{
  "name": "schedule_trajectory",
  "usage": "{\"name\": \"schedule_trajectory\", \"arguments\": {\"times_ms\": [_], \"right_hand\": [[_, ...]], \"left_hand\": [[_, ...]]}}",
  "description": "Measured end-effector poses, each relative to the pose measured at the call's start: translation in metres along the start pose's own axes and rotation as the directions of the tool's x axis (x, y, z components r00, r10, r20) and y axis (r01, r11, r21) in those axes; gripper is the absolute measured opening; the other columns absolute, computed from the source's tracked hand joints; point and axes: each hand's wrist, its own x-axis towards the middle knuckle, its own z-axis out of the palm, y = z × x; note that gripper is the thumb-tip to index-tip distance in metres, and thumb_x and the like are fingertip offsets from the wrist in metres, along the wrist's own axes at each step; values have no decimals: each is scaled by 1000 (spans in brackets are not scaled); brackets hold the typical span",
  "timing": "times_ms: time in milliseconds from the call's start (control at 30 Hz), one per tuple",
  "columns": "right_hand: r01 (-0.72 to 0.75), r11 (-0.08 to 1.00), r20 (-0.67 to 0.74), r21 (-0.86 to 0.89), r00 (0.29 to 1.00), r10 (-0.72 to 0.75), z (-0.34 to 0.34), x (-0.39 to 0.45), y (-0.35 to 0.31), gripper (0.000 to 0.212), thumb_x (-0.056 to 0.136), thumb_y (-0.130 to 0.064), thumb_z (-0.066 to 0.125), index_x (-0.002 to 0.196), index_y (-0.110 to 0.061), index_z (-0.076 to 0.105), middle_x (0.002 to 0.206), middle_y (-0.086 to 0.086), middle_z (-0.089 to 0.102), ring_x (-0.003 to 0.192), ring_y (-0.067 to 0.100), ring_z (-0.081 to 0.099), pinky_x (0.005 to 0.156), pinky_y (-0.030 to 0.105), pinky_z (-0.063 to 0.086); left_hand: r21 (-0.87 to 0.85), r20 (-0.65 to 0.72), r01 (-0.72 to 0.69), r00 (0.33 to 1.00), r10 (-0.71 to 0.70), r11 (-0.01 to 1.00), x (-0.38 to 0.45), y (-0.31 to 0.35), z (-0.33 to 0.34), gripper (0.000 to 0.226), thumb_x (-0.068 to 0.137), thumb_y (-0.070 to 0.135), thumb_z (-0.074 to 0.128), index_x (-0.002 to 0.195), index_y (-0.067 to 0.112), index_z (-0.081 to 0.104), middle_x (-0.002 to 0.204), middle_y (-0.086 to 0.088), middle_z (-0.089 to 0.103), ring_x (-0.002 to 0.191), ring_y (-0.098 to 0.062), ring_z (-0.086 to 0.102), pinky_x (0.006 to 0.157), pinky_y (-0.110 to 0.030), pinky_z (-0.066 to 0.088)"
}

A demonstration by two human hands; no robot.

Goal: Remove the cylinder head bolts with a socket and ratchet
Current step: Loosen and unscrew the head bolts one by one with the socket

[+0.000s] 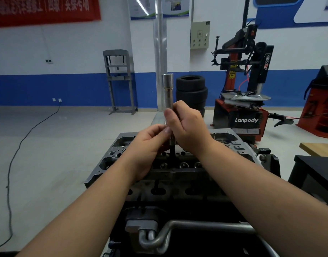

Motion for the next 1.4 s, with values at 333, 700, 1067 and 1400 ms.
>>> {"name": "schedule_trajectory", "arguments": {"times_ms": [333, 700, 1067, 1400], "right_hand": [[11, 999, -35, 33, 999, -10, 0, 0, 2, 35, 97, -45, 51, 91, -11, 52, 64, -10, 55, 57, 6, 57, 54, 23, 48], [-73, 992, -16, 104, 997, 75, 1, 0, 0, 39, 104, -34, 36, 96, -2, 58, 78, 8, 65, 69, 19, 62, 66, 44, 52], [-11, 998, -13, 61, 1000, 12, 3, 0, 3, 39, 103, -39, 35, 93, -8, 57, 75, -2, 64, 66, 8, 64, 61, 28, 54], [34, 999, -57, 33, 998, -32, 1, 1, 5, 23, 102, -32, 47, 82, -22, 51, 60, -11, 54, 56, 10, 58, 52, 23, 46]], "left_hand": [[75, -32, -19, 999, 21, 997, -3, 4, 4, 43, 87, 45, 64, 117, 15, 70, 108, -7, 77, 109, -30, 71, 103, -58, 52], [-35, 37, 11, 999, -10, 999, 0, 0, -2, 34, 94, 30, 59, 119, 11, 71, 113, -13, 76, 111, -26, 72, 102, -42, 54], [34, 69, 22, 997, -25, 999, -2, 3, 0, 31, 104, 32, 50, 127, 20, 67, 115, -2, 77, 112, -17, 71, 103, -39, 54], [19, -65, -13, 998, 14, 1000, -1, 3, 3, 38, 81, 45, 68, 105, 17, 74, 107, -11, 77, 112, -34, 69, 107, -53, 51]]}}
